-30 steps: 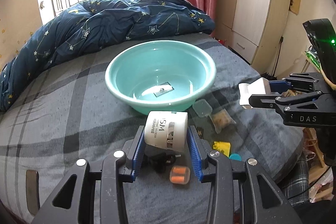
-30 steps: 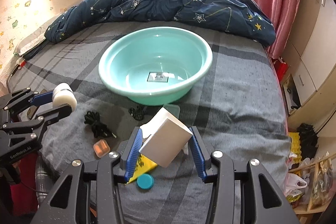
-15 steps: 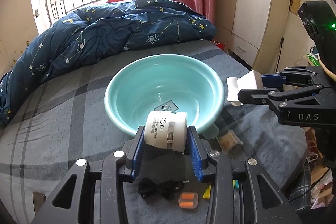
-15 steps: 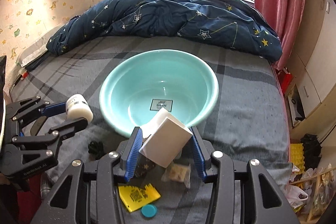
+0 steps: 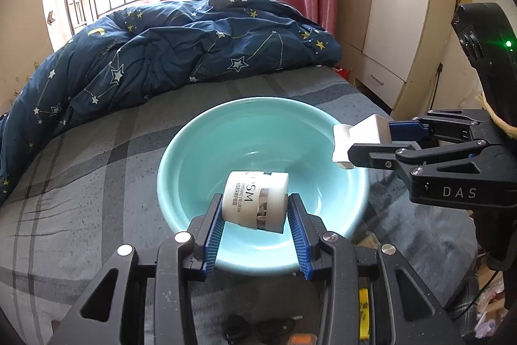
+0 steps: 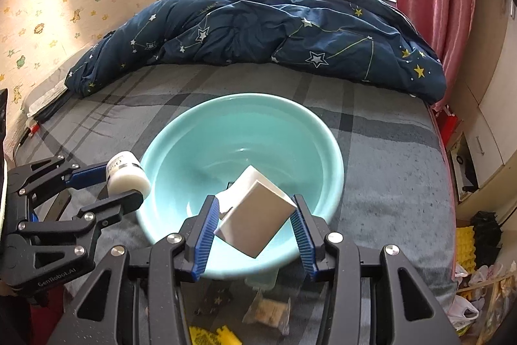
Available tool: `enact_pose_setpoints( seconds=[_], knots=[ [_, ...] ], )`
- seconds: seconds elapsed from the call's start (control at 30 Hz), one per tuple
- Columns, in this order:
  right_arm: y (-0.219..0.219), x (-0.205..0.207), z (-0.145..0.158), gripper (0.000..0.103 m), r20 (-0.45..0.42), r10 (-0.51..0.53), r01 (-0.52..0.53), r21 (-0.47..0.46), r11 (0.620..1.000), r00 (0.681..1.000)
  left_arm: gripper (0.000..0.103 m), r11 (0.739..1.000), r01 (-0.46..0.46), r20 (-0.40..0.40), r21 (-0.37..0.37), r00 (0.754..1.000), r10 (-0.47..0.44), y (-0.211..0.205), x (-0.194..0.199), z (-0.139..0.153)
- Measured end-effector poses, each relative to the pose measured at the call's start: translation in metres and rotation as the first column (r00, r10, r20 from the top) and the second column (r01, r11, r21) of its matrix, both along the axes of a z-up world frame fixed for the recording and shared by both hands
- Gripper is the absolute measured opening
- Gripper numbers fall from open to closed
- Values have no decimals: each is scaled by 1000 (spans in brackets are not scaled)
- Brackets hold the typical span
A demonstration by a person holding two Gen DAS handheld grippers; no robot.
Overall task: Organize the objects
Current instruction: 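Carry the white box with the right gripper while the left carries the jar over the basin, then open both grippers to drop the white box and jar into the basin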
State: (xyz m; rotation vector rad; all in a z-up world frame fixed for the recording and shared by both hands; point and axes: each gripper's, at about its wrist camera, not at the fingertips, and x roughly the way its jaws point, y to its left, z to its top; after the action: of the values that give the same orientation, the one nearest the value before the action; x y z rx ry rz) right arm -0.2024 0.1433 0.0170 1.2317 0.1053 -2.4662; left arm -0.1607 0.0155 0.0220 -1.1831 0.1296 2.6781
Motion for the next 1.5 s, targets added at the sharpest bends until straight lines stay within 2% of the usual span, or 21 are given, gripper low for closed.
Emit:
enact_pose_setpoints(
  seconds=[0.4, 0.8, 1.1, 1.5],
  knots=[
    [-8, -46, -32, 49, 71, -29, 29, -11, 1000, 997, 43, 1000, -6, 40, -28, 999, 7, 2, -52, -29],
    [-21, -86, -64, 49, 135, -32, 33, -5, 999, 990, 43, 1000, -22, 103, -23, 994, 24, 0, -89, -63],
    [-33, -99, -85, 49, 174, -27, 27, 5, 1000, 984, 43, 998, -46, 147, -33, 988, 50, -3, -103, -92],
    [-37, -101, -91, 50, 185, -28, 28, 2, 1000, 982, 43, 997, -49, 160, -56, 985, 58, -2, -106, -97]
  ],
)
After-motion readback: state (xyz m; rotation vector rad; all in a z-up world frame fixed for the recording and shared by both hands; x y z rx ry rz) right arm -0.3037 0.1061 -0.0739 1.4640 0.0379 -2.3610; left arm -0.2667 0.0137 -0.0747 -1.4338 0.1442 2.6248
